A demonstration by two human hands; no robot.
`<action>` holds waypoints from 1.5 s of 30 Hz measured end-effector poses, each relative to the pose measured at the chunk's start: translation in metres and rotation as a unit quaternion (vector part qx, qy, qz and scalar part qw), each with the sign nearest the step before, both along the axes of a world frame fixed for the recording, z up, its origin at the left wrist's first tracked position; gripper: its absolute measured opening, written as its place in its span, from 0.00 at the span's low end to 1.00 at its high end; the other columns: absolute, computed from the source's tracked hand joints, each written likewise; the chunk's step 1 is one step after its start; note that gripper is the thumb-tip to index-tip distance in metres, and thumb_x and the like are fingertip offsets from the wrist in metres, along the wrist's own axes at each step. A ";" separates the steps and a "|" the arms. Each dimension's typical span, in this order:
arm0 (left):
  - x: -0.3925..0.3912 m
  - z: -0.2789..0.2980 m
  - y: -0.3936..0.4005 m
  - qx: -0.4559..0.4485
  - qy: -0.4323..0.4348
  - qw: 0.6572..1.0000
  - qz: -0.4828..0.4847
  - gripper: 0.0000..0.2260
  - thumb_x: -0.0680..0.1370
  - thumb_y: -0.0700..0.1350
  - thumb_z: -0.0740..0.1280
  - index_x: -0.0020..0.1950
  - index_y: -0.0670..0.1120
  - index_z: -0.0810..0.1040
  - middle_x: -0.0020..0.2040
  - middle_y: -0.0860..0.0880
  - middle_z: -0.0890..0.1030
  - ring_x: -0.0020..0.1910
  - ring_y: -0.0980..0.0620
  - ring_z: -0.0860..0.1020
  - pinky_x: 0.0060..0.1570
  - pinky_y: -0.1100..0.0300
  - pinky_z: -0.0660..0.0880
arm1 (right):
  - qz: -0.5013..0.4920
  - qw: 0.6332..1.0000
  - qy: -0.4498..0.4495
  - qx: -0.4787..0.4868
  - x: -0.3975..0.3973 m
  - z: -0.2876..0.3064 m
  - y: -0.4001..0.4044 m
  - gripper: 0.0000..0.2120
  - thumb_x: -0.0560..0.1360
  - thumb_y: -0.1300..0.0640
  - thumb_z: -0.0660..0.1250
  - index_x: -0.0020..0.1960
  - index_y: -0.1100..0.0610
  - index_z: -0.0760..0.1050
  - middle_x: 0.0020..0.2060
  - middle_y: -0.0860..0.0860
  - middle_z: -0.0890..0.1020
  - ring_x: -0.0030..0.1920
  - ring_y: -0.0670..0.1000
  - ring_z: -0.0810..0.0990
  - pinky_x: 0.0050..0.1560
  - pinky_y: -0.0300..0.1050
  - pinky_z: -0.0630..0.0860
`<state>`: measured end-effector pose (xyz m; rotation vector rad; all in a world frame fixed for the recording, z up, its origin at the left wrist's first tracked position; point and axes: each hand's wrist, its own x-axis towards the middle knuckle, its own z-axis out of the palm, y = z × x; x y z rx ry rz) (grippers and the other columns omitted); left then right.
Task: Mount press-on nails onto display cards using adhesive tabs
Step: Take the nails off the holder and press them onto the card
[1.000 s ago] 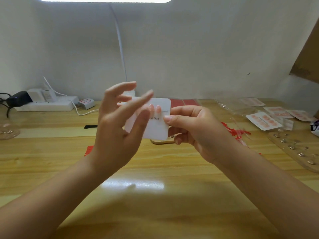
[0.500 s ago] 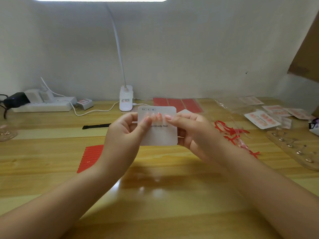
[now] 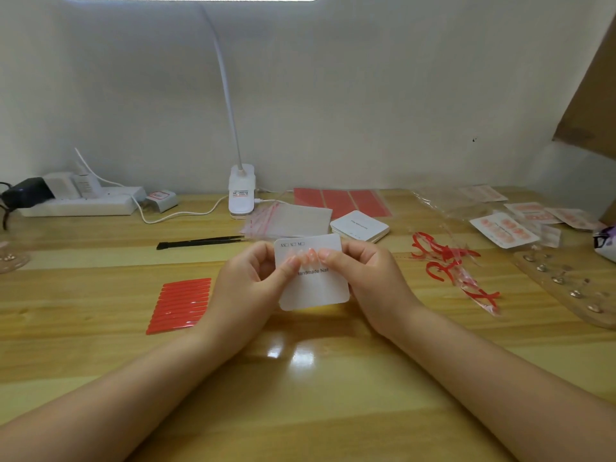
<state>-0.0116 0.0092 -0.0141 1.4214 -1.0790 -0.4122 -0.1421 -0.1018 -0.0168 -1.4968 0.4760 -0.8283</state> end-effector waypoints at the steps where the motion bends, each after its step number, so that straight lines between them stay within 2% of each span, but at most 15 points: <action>1: 0.001 0.000 0.000 0.003 -0.002 1.000 0.007 0.14 0.70 0.56 0.70 0.47 0.46 0.81 0.43 0.47 0.85 0.44 0.46 0.84 0.46 0.42 0.79 | 0.006 1.000 0.005 0.001 0.000 -0.002 0.000 0.11 0.68 0.52 0.71 0.45 0.58 0.85 0.44 0.59 0.86 0.46 0.57 0.84 0.51 0.58 0.79; 6: 0.006 -0.002 -0.002 0.022 -0.005 0.999 0.035 0.03 0.76 0.46 0.70 0.48 0.48 0.82 0.44 0.48 0.85 0.46 0.46 0.83 0.49 0.40 0.78 | 0.062 0.996 -0.004 0.057 0.002 -0.007 -0.005 0.12 0.72 0.52 0.66 0.45 0.59 0.84 0.44 0.58 0.85 0.48 0.57 0.83 0.56 0.62 0.76; 12: 0.004 -0.003 0.000 0.033 -0.025 0.999 0.021 0.06 0.75 0.48 0.71 0.49 0.48 0.82 0.44 0.50 0.85 0.45 0.50 0.84 0.47 0.42 0.79 | 0.029 0.999 0.017 0.021 0.003 -0.010 -0.004 0.06 0.74 0.56 0.71 0.46 0.57 0.84 0.45 0.58 0.86 0.47 0.56 0.84 0.52 0.53 0.80; 15: 0.005 -0.005 -0.001 0.047 -0.035 0.998 0.020 0.04 0.77 0.47 0.70 0.49 0.49 0.82 0.43 0.51 0.85 0.43 0.52 0.84 0.47 0.44 0.80 | -0.009 0.999 0.043 -0.006 0.004 -0.009 -0.003 0.05 0.77 0.60 0.68 0.47 0.59 0.83 0.45 0.59 0.86 0.46 0.56 0.84 0.51 0.55 0.79; 18: 0.005 -0.006 -0.003 0.037 -0.018 0.999 0.028 0.08 0.76 0.50 0.70 0.53 0.49 0.81 0.42 0.49 0.85 0.43 0.51 0.83 0.48 0.45 0.80 | -0.024 0.997 0.068 -0.032 0.003 -0.008 -0.003 0.07 0.77 0.59 0.68 0.49 0.61 0.83 0.45 0.58 0.86 0.48 0.58 0.84 0.50 0.56 0.80; 20: 0.007 -0.007 -0.004 0.035 -0.041 0.997 0.047 0.12 0.75 0.50 0.71 0.58 0.51 0.79 0.39 0.45 0.83 0.40 0.48 0.81 0.44 0.47 0.78 | -0.024 0.995 0.074 -0.055 0.003 -0.008 -0.002 0.07 0.77 0.58 0.68 0.47 0.60 0.83 0.41 0.55 0.86 0.43 0.52 0.85 0.42 0.47 0.80; 22: 0.009 -0.008 -0.005 0.035 -0.059 0.996 0.054 0.12 0.74 0.48 0.72 0.58 0.53 0.79 0.37 0.48 0.82 0.37 0.48 0.79 0.39 0.52 0.75 | -0.025 0.993 0.079 -0.090 0.003 -0.008 0.002 0.08 0.77 0.55 0.69 0.40 0.55 0.83 0.33 0.48 0.84 0.35 0.44 0.81 0.34 0.36 0.74; 25: 0.014 -0.010 -0.006 0.037 -0.071 0.994 0.069 0.09 0.74 0.45 0.73 0.52 0.53 0.79 0.34 0.59 0.81 0.33 0.60 0.77 0.34 0.66 0.73 | -0.066 0.967 0.129 -0.210 0.005 -0.010 0.004 0.17 0.77 0.49 0.68 0.30 0.50 0.74 0.24 0.43 0.74 0.27 0.41 0.71 0.30 0.33 0.64; 27: 0.015 -0.010 -0.006 0.039 -0.082 0.993 0.074 0.08 0.74 0.45 0.73 0.50 0.54 0.78 0.35 0.60 0.81 0.32 0.61 0.77 0.31 0.69 0.71 | -0.106 0.935 0.165 -0.294 0.004 -0.010 0.004 0.18 0.77 0.43 0.65 0.32 0.51 0.72 0.27 0.42 0.72 0.31 0.41 0.70 0.34 0.35 0.64; 29: 0.014 -0.010 -0.006 0.048 -0.097 0.991 0.072 0.08 0.73 0.45 0.73 0.49 0.54 0.78 0.38 0.56 0.83 0.35 0.60 0.80 0.31 0.69 0.71 | -0.136 0.909 0.196 -0.341 0.002 -0.007 0.003 0.23 0.73 0.33 0.57 0.42 0.53 0.75 0.39 0.45 0.75 0.40 0.42 0.72 0.42 0.37 0.69; 31: 0.013 -0.011 -0.005 0.064 -0.125 0.988 0.069 0.08 0.73 0.45 0.73 0.48 0.54 0.78 0.40 0.56 0.83 0.37 0.61 0.79 0.33 0.70 0.71 | -0.183 0.889 0.196 -0.371 -0.002 -0.003 -0.004 0.29 0.72 0.31 0.54 0.51 0.55 0.75 0.46 0.47 0.75 0.45 0.46 0.73 0.45 0.41 0.71; 35: 0.012 -0.010 -0.006 0.138 -0.218 0.964 0.062 0.06 0.71 0.51 0.73 0.46 0.55 0.79 0.42 0.60 0.80 0.43 0.59 0.78 0.43 0.58 0.76 | -0.258 0.884 0.169 -0.351 -0.011 0.000 -0.030 0.16 0.81 0.48 0.59 0.45 0.59 0.76 0.44 0.49 0.75 0.43 0.51 0.74 0.42 0.47 0.71; 38: 0.010 -0.009 -0.006 0.181 -0.310 0.931 0.062 0.08 0.72 0.54 0.71 0.49 0.58 0.78 0.48 0.62 0.77 0.53 0.55 0.74 0.54 0.52 0.73 | -0.300 0.888 0.183 -0.296 -0.017 -0.006 -0.052 0.14 0.83 0.57 0.55 0.52 0.59 0.79 0.49 0.50 0.75 0.52 0.51 0.76 0.49 0.43 0.68; 41: 0.009 -0.010 -0.005 0.170 -0.334 0.925 0.056 0.09 0.73 0.55 0.69 0.52 0.59 0.78 0.50 0.63 0.75 0.57 0.56 0.71 0.58 0.54 0.69 | -0.316 0.896 0.215 -0.228 -0.017 -0.010 -0.061 0.16 0.81 0.59 0.55 0.64 0.57 0.75 0.59 0.52 0.73 0.59 0.50 0.72 0.56 0.40 0.65; 45: 0.009 -0.010 -0.004 0.142 -0.337 0.930 0.036 0.09 0.74 0.52 0.70 0.54 0.58 0.78 0.53 0.62 0.76 0.58 0.57 0.70 0.61 0.56 0.66 | -0.275 0.877 0.325 -0.223 -0.015 -0.013 -0.065 0.17 0.75 0.53 0.65 0.63 0.55 0.76 0.61 0.54 0.73 0.60 0.53 0.71 0.56 0.44 0.67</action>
